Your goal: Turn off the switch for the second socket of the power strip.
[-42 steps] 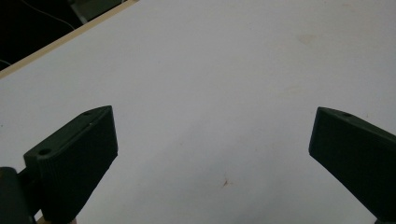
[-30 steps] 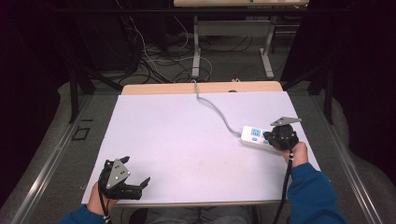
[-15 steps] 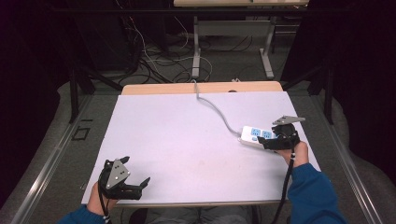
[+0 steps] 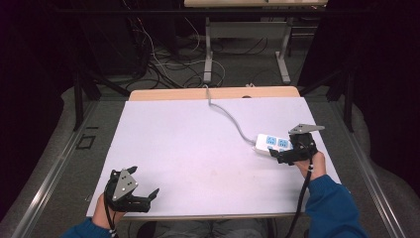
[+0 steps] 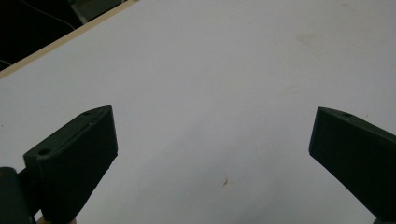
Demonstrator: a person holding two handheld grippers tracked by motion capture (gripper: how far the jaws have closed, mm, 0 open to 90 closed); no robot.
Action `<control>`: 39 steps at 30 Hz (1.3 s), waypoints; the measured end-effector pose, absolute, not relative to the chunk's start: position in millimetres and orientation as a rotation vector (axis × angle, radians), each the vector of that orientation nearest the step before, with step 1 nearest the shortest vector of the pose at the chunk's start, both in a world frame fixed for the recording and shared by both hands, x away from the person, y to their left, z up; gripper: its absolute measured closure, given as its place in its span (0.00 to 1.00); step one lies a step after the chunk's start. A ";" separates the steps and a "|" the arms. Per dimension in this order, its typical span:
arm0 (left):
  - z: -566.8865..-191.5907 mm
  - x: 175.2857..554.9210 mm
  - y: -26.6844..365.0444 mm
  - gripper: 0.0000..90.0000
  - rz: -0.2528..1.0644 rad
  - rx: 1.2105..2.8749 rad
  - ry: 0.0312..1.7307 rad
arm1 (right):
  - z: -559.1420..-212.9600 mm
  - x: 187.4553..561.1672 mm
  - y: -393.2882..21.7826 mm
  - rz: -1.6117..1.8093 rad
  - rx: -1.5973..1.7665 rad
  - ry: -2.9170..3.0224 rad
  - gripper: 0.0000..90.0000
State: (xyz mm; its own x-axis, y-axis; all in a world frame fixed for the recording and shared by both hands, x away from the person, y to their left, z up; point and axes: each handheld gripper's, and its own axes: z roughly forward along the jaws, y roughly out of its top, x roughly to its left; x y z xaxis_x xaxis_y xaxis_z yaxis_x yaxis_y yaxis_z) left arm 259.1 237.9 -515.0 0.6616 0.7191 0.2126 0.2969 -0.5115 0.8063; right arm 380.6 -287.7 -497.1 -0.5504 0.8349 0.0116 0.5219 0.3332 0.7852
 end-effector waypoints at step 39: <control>-515.3 258.9 238.0 0.01 0.695 2.096 0.793 | -489.3 329.3 -241.2 1.130 0.982 2.325 0.00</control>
State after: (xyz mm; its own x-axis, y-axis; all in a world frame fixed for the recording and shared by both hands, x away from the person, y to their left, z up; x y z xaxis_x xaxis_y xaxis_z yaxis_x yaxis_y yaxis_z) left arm 258.9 238.0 -515.3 0.6564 0.7251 0.2084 0.3018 -0.5055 0.8083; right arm 329.3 -241.2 -489.3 -0.6865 0.7266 -0.0290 0.4262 0.4343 0.7936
